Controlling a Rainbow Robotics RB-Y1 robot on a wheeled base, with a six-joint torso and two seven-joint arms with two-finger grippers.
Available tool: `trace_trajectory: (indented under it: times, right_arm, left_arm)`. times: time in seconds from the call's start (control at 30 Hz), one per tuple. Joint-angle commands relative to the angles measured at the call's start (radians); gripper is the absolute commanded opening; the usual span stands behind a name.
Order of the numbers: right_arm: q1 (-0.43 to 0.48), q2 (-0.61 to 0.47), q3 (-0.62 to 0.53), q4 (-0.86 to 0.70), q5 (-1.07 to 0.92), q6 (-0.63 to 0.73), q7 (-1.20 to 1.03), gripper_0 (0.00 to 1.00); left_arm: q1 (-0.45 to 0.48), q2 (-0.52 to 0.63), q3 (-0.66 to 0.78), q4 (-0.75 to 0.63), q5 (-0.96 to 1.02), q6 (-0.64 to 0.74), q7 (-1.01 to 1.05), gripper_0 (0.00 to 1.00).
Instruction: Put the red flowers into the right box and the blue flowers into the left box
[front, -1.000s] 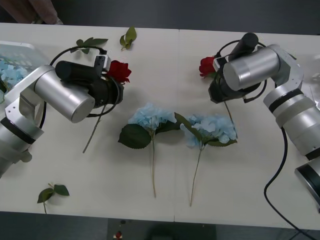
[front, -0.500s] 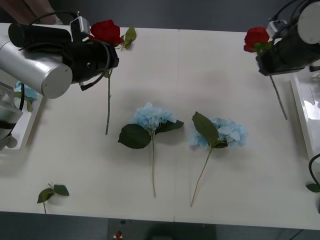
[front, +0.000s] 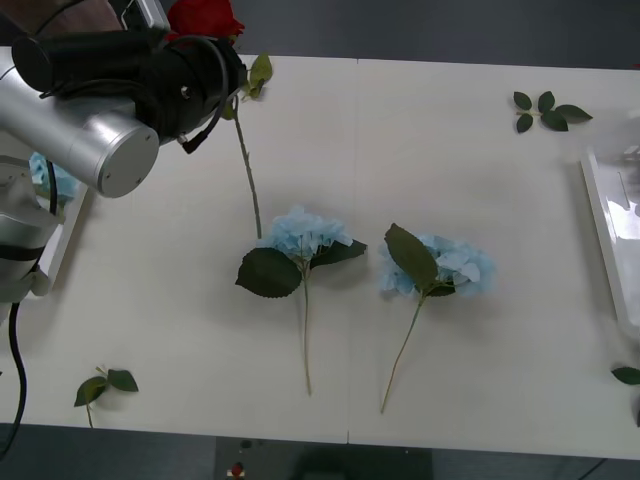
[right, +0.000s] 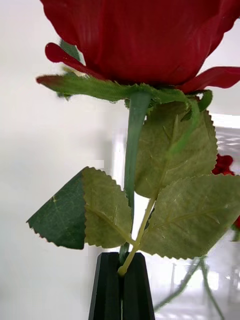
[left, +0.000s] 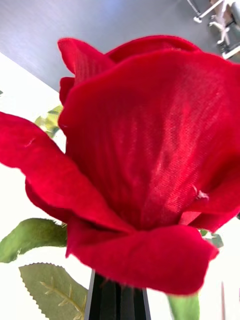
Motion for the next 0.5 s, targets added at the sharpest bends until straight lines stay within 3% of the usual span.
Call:
trace_trajectory:
  times: [0.03, 0.37, 0.5]
  right_arm:
    - [0.046, -0.051, -0.043, -0.031, 0.014, -0.006, 0.108, 0.0]
    - [0.207, -0.073, -0.114, -0.031, 0.025, -0.127, 0.231, 0.0]
    - [0.278, -0.071, -0.114, -0.031, 0.02, -0.204, 0.232, 0.0]
  left_arm:
    - [-0.081, -0.079, 0.01, -0.034, -0.038, 0.0, 0.079, 0.0]
    - [-0.207, -0.238, -0.076, 0.006, -0.122, -0.008, 0.094, 0.0]
    - [-0.264, -0.275, -0.118, 0.056, -0.121, -0.071, 0.094, 0.0]
